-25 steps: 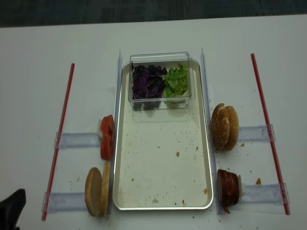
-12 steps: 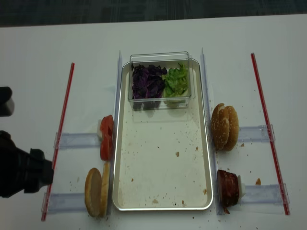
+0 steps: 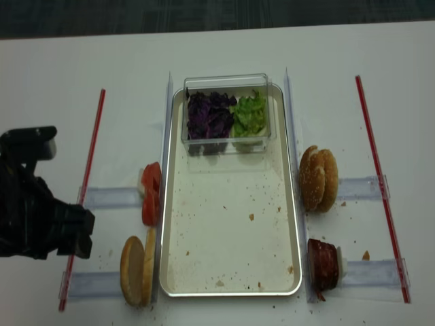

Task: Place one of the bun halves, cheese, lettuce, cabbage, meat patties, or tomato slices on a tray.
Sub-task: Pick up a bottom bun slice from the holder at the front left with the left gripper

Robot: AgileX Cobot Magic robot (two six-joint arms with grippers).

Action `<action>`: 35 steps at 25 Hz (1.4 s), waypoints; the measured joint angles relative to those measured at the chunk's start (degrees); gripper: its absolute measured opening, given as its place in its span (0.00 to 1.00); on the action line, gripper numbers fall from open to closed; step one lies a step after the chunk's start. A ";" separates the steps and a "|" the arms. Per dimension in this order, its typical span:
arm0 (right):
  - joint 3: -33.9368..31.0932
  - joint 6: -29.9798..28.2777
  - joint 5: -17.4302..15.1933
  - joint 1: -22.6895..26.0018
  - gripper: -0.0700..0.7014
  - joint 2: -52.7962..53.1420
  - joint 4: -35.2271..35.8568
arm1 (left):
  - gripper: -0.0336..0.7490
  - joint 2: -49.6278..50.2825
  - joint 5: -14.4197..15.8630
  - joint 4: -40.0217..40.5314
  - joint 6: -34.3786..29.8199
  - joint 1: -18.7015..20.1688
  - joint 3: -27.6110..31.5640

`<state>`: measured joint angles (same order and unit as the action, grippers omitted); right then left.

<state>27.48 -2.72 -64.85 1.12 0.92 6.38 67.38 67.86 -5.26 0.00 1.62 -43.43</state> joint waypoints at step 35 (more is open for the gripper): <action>0.00 0.31 0.00 0.00 0.83 0.00 0.00 | 0.67 0.32 -3.08 -4.53 15.35 25.41 -0.08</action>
<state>27.48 -2.40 -64.85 1.12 0.92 6.38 67.69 64.78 -9.79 15.35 27.04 -43.52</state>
